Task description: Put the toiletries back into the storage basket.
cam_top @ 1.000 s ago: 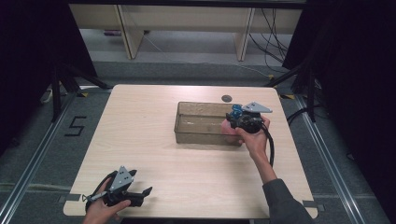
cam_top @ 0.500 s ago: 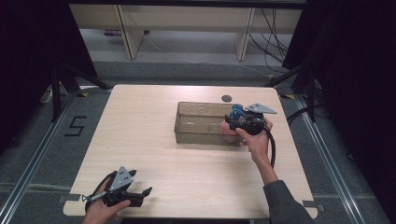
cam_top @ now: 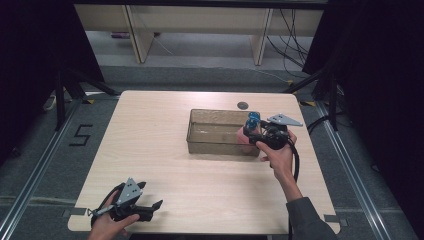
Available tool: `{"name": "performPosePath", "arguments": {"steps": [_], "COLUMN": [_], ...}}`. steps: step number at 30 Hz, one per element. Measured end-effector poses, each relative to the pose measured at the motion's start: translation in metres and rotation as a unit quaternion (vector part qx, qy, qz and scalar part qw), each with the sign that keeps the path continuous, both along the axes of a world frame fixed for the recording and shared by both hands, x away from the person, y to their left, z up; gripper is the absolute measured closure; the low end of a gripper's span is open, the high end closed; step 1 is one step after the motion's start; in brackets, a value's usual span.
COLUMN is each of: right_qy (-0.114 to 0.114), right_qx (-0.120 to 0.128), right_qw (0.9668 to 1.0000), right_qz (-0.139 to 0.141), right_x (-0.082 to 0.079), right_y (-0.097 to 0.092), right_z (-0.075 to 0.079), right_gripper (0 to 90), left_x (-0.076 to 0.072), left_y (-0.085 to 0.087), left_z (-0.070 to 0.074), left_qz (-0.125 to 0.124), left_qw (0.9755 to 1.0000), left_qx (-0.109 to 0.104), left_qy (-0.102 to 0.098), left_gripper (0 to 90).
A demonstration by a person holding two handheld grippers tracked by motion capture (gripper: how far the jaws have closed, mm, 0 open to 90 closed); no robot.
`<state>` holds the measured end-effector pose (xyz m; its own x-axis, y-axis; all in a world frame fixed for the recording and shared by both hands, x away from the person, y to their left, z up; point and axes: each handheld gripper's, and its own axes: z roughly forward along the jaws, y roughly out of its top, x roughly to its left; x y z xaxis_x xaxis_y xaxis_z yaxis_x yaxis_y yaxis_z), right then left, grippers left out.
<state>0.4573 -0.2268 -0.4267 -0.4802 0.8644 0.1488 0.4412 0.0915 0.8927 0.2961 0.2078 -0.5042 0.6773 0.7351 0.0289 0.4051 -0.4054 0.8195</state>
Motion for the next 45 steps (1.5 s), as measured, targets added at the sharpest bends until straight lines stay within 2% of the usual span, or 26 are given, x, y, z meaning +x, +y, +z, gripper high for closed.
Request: {"name": "performPosePath", "arguments": {"steps": [2, 5, 6, 7, 8, 9, 10, 11, 12, 14, 19, 22, 23, 25, 26, 27, 28, 30, 31, 32, 35, 37, 38, 42, 43, 45], "right_qy": [-0.001, -0.007, 0.0, -0.009, 0.002, -0.006, -0.003, -0.014, -0.005, -0.006, -0.01, -0.003, -0.015, -0.009, -0.008, -0.011, -0.003, -0.008, -0.007, -0.001, -0.013, -0.001, -0.012, 0.006, -0.012, -0.019], "right_qx": [0.009, 0.003, 0.006, 0.001, -0.001, -0.001, 0.009, -0.002, 0.0, 0.006, 0.004, 0.011, 0.0, -0.004, 0.012, 0.001, 0.005, 0.012, 0.003, 0.015, 0.004, 0.021, 0.01, 0.021, 0.015, 0.011], "right_qw": [1.0, 1.0, 1.0, 0.9999, 0.9999, 1.0, 1.0, 0.9999, 1.0, 1.0, 0.9999, 0.9999, 0.9999, 0.9999, 0.9998, 0.9999, 0.9998, 0.9999, 0.9999, 0.9999, 0.9998, 0.9997, 0.9997, 0.9997, 0.9996, 0.9995], "right_qz": [-0.002, -0.006, -0.007, -0.005, -0.015, 0.002, -0.002, -0.001, -0.006, 0.001, 0.003, 0.004, 0.006, 0.006, 0.01, 0.011, 0.017, 0.01, 0.009, 0.008, 0.013, 0.01, 0.017, 0.014, 0.02, 0.021], "right_x": [-0.003, -0.004, -0.006, -0.006, -0.008, -0.008, -0.01, -0.011, -0.013, -0.014, -0.019, -0.023, -0.023, -0.026, -0.027, -0.028, -0.029, -0.031, -0.032, -0.034, -0.034, -0.038, -0.037, -0.043, -0.041, -0.042], "right_y": [-0.001, -0.004, -0.005, -0.006, -0.006, -0.008, -0.007, -0.009, -0.008, -0.009, -0.009, -0.008, -0.01, -0.01, -0.008, -0.009, -0.008, -0.007, -0.008, -0.007, -0.009, -0.006, -0.008, -0.006, -0.007, -0.008], "right_z": [-0.001, -0.002, -0.002, -0.003, -0.002, -0.003, -0.003, -0.003, -0.003, -0.004, -0.004, -0.003, -0.003, -0.002, -0.003, -0.002, -0.002, -0.003, -0.002, -0.002, -0.003, -0.003, -0.003, -0.001, -0.002, -0.001], "right_gripper": [22.6, 22.5, 22.6, 22.6, 22.6, 22.7, 22.7, 22.7, 22.7, 22.7, 22.5, 22.6, 22.6, 22.7, 22.8, 22.8, 22.8, 22.8, 22.8, 22.8, 22.9, 23.1, 23.1, 23.2, 23.2, 23.1], "left_x": [0.001, 0.0, 0.0, 0.0, 0.001, 0.001, 0.001, 0.0, 0.0, 0.003, 0.0, 0.001, 0.002, 0.001, 0.001, 0.002, 0.003, 0.0, 0.001, 0.001, 0.001, 0.001, 0.001, 0.001, 0.001, 0.002], "left_y": [0.001, 0.001, 0.0, 0.0, 0.001, 0.001, 0.001, 0.0, -0.001, 0.002, 0.0, 0.001, 0.001, 0.0, 0.001, 0.002, 0.002, 0.0, 0.0, 0.0, 0.0, 0.0, 0.002, 0.001, 0.001, 0.001], "left_z": [0.001, 0.001, 0.0, 0.0, 0.001, 0.001, 0.001, 0.0, -0.001, 0.001, 0.0, 0.0, -0.001, -0.001, 0.0, 0.001, 0.0, -0.001, -0.001, -0.001, -0.001, -0.001, 0.001, 0.0, 0.0, 0.0], "left_qz": [-0.003, -0.005, 0.002, 0.001, -0.003, -0.004, -0.006, 0.001, 0.001, -0.01, 0.003, -0.003, -0.008, -0.002, -0.005, -0.007, -0.01, 0.0, 0.0, 0.0, -0.004, 0.0, -0.005, -0.004, -0.002, -0.005], "left_qw": [1.0, 0.9999, 1.0, 1.0, 1.0, 0.9999, 0.9999, 1.0, 1.0, 0.9997, 1.0, 0.9999, 0.9999, 1.0, 0.9999, 0.9998, 0.9998, 1.0, 1.0, 1.0, 1.0, 1.0, 0.9999, 1.0, 1.0, 0.9999], "left_qx": [0.009, 0.01, -0.001, -0.003, 0.009, 0.009, 0.01, 0.001, -0.001, 0.02, -0.003, 0.014, 0.013, 0.001, 0.008, 0.017, 0.017, 0.0, -0.002, -0.001, 0.005, -0.002, 0.015, 0.007, 0.007, 0.016], "left_qy": [-0.001, 0.0, 0.0, 0.0, -0.001, -0.004, -0.001, 0.0, 0.0, -0.009, 0.0, -0.002, -0.007, 0.002, -0.003, -0.004, -0.011, 0.003, 0.003, 0.001, 0.0, 0.0, -0.002, -0.002, -0.003, -0.005], "left_gripper": [15.0, 15.0, 15.0, 15.0, 15.0, 15.0, 15.0, 15.0, 15.0, 15.0, 15.0, 15.0, 15.0, 15.0, 15.0, 15.0, 15.0, 15.0, 15.0, 15.0, 15.0, 15.0, 15.0, 15.0, 15.0, 15.0]}}
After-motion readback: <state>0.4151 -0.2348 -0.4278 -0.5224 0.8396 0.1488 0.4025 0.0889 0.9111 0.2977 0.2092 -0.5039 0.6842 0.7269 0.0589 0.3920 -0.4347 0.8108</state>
